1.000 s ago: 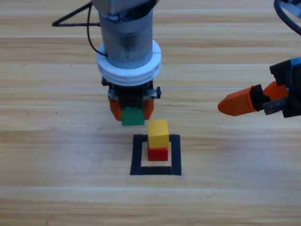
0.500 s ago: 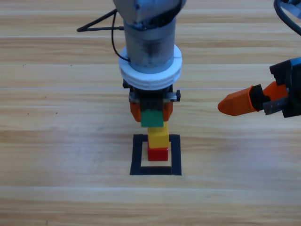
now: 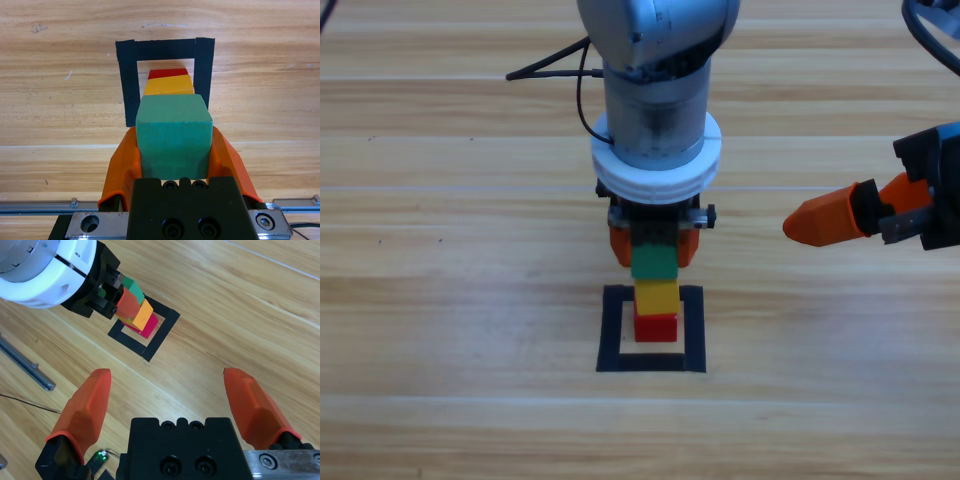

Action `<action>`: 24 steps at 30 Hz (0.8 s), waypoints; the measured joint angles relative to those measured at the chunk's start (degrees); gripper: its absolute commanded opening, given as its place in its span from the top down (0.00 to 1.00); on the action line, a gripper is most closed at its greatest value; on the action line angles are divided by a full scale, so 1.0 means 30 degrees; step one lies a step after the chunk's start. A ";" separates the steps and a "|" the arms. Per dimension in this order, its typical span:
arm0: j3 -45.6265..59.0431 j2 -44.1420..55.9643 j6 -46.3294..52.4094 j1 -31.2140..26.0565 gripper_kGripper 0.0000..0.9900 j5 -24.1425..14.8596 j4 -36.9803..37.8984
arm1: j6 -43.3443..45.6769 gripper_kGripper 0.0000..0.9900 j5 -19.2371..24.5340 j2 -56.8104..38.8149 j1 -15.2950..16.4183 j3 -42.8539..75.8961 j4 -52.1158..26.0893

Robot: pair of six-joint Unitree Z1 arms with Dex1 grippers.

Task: Stack the blocks in the rectangular block: red at the bottom, yellow in the middle, green on top

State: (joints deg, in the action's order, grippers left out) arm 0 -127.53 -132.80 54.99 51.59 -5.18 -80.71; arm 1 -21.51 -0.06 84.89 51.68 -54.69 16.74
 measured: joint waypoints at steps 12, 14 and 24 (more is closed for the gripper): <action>-0.0226 -0.0118 -0.0040 0.0001 1.00 -0.0003 0.0000 | 0.0000 0.00 0.0000 0.0000 0.0000 0.0000 0.0000; -0.0226 -0.0221 -0.0057 0.0002 1.00 -0.0004 0.0000 | 0.0000 0.00 0.0000 0.0000 0.0000 0.0000 0.0000; -0.0225 -0.0406 -0.0119 0.0002 1.00 -0.0072 0.0000 | 0.0000 0.00 0.0000 0.0000 0.0000 0.0000 0.0000</action>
State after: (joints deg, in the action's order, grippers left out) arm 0 -128.21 -134.02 54.63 51.59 -5.39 -80.71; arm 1 -21.51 -0.06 84.89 51.68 -54.69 16.74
